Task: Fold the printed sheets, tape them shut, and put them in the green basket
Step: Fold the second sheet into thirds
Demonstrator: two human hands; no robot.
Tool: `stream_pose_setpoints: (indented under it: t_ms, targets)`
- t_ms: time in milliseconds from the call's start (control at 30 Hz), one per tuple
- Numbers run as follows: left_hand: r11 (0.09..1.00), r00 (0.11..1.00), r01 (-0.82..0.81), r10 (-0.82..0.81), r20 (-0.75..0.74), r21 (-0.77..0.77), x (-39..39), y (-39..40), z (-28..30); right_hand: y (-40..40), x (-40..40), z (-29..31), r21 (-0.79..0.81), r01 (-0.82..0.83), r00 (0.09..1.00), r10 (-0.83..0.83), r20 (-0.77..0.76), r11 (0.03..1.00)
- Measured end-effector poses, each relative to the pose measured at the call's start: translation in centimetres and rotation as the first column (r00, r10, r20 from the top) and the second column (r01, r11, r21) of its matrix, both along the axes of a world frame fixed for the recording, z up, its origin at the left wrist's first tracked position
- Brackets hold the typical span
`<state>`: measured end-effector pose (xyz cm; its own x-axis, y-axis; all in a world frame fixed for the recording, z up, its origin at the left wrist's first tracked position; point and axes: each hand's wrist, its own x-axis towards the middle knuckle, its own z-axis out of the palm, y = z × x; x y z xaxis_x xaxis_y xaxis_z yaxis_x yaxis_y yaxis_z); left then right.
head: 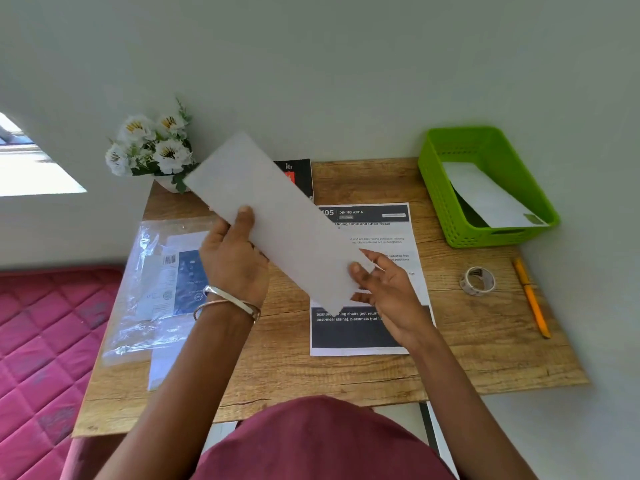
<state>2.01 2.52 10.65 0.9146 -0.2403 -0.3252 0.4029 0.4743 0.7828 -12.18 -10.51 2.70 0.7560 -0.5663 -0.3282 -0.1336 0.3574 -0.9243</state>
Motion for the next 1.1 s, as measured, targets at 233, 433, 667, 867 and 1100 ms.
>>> stream_pose_setpoints:
  t_ms: [233,433,667,867,1100]
  targets:
    - [0.998,0.972,-0.037,0.046,-0.229,0.045,0.0,1.1,-2.7,-1.8,-1.4,0.3,-0.030,0.176,0.984,-0.176,0.007,0.984]
    - [0.967,0.991,0.072,-0.042,-0.126,0.242,0.2,2.2,-3.0,-3.8,-2.7,0.3,-0.057,0.260,0.965,-0.261,-0.012,0.964]
    - [0.838,0.930,0.342,-0.237,-0.282,0.425,0.1,2.2,-5.2,-4.6,-2.9,0.0,0.020,0.520,0.854,-0.520,0.015,0.854]
    - [0.670,0.935,0.347,-0.299,-0.189,0.656,0.1,2.4,-7.9,-5.7,-3.7,-1.6,-0.154,0.477,0.869,-0.491,-0.070,0.866]
    - [0.261,0.863,0.100,-0.503,0.047,0.960,-0.5,2.4,-8.8,-6.2,-2.7,-3.1,-0.500,0.198,0.913,-0.344,-0.219,0.843]
